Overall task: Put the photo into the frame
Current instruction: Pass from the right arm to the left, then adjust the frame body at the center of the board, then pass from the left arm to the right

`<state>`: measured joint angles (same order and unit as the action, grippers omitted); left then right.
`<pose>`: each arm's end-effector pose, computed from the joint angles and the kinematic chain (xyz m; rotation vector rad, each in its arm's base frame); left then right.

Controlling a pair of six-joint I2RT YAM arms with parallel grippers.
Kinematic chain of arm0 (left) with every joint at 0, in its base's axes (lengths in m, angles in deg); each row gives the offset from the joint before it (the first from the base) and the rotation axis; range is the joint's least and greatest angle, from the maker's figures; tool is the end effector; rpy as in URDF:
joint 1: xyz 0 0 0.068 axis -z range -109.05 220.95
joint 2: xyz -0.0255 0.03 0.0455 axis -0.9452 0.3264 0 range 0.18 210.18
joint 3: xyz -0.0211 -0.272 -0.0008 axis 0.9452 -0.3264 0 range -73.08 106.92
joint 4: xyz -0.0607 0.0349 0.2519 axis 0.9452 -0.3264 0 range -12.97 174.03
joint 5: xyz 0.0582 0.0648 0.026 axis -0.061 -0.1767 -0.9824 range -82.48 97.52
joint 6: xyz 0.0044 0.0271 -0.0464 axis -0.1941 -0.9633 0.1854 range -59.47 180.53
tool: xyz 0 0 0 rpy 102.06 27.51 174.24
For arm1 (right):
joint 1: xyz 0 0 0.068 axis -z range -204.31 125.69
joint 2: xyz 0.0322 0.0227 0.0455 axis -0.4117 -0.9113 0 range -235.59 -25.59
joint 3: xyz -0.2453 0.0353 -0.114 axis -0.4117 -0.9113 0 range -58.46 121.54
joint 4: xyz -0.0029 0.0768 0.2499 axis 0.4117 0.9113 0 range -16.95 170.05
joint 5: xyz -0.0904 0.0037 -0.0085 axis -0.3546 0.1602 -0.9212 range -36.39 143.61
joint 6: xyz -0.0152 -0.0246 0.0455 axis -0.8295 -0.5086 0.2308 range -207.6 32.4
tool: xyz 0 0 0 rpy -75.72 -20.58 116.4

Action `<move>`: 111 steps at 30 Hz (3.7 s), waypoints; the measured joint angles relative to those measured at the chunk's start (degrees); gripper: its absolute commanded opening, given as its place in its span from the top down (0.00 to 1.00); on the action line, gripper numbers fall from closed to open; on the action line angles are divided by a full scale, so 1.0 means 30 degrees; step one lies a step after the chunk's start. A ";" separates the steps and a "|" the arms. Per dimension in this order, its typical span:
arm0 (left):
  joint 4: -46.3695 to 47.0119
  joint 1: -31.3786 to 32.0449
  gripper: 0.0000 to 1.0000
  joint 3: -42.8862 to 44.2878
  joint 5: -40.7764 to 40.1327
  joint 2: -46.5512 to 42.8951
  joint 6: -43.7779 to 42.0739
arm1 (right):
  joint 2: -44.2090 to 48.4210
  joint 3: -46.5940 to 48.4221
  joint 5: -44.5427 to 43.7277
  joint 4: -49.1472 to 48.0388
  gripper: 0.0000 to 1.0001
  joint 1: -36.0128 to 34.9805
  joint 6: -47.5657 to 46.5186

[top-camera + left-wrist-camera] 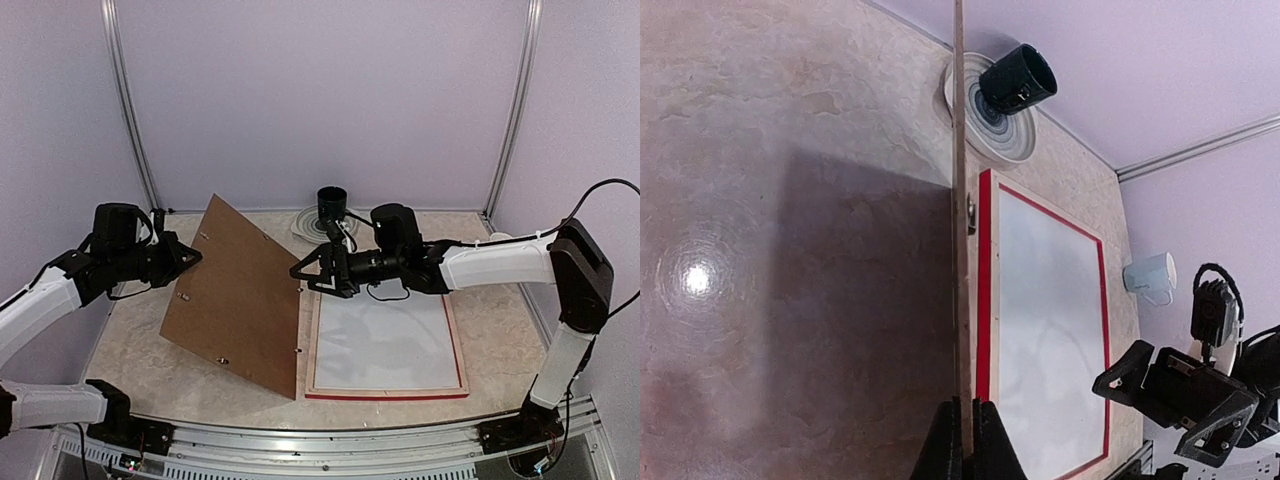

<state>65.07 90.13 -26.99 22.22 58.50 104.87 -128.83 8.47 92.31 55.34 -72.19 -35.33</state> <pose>0.2108 -0.0829 0.2887 -0.3278 2.2141 -0.9067 0.2583 0.3190 0.2412 -0.4715 2.2247 1.7120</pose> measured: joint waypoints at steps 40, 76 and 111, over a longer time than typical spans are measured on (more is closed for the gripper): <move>1.2240 -0.4116 1.00 -0.7985 0.6499 -0.5887 0.5923 | 0.6776 -0.8247 -0.8189 0.9282 0.01 1.1511 -0.3752; 1.9307 -0.0678 1.00 -1.0958 0.3818 -0.3060 0.8211 | 0.3745 -0.7927 -0.7009 0.6732 0.01 0.8298 -0.4911; 2.4013 0.0605 1.00 -1.2932 0.3060 0.1144 0.8947 | 0.3534 -0.1683 -1.1672 1.1271 0.01 0.5916 -0.6907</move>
<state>137.11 91.94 -65.79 31.40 61.93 131.71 -118.23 3.42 57.30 89.15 -54.44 -56.05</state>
